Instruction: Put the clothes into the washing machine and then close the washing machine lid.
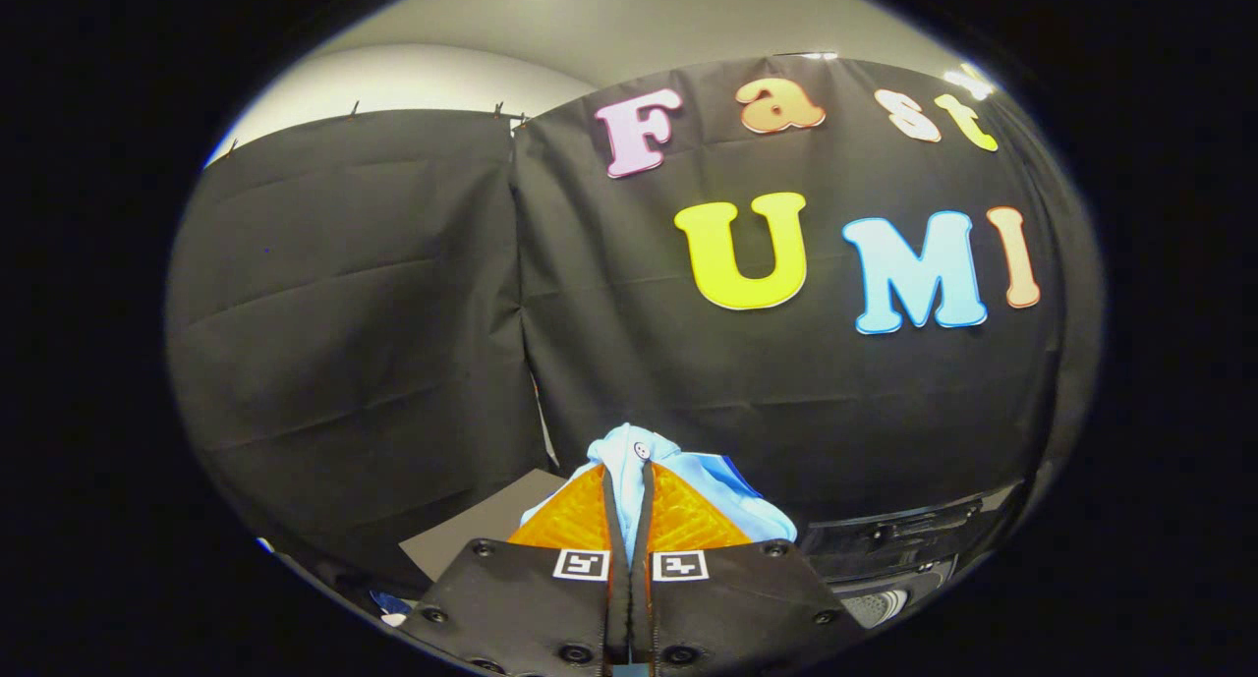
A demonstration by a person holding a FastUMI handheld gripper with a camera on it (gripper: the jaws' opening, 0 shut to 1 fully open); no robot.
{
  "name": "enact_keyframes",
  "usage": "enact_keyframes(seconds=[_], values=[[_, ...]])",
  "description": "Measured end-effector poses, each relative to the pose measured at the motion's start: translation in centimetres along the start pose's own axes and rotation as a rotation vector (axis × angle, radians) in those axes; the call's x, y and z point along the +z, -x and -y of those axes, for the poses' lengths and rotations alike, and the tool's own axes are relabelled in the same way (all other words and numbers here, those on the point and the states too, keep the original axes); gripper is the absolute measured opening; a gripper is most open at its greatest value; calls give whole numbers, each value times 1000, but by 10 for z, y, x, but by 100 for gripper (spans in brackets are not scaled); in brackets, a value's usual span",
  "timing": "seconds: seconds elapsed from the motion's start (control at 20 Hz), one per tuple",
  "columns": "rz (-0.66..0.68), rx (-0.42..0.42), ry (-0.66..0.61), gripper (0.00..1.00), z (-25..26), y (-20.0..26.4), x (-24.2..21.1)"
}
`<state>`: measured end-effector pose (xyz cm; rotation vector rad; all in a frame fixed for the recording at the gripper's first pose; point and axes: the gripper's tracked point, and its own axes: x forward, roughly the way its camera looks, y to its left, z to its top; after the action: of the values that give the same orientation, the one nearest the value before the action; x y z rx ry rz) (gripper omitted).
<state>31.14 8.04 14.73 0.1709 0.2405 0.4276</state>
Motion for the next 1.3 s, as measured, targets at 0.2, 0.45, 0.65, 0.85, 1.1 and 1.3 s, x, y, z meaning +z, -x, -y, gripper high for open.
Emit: enact_keyframes(seconds=[0.2,0.45,0.65,0.85,1.1,1.3], values=[[21,-66,-12,2,55,35,5],[46,-139,-28,2,117,78,5],[54,-181,-40,2,155,108,0],[48,-212,-74,2,187,123,-13],[22,-226,-101,2,212,124,-36],[-4,-231,-109,2,222,118,-62]])
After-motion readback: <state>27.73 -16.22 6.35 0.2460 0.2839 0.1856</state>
